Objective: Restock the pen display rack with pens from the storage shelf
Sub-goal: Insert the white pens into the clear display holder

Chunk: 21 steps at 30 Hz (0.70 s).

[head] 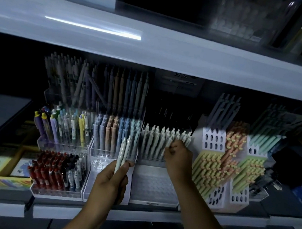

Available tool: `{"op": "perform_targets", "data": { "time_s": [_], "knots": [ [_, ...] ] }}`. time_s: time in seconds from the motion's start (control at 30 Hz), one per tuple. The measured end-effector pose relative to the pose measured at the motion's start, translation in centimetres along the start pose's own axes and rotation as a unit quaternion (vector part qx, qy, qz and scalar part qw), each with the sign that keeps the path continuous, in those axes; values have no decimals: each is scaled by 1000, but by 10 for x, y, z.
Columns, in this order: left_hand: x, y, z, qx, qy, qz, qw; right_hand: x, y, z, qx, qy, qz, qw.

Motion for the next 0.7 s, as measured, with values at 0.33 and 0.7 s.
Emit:
{"op": "perform_targets", "data": {
  "time_s": [0.33, 0.7],
  "knots": [
    [1, -7, -5, -4, 9, -27, 1000, 32, 37, 15, 49, -80, 1, 996],
    [3, -8, -16, 5, -64, -15, 998, 89, 53, 12, 190, -238, 48, 951]
  ]
}}
Point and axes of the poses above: each hand's wrist, its own y-axis away from the middle knuckle, its own z-axis out of the back of the hand, x = y × z, the point moved 6 cm from there along -y, towards the middle knuckle, and after that the axes turned 12 degrees about y, right-handed, at the moved point
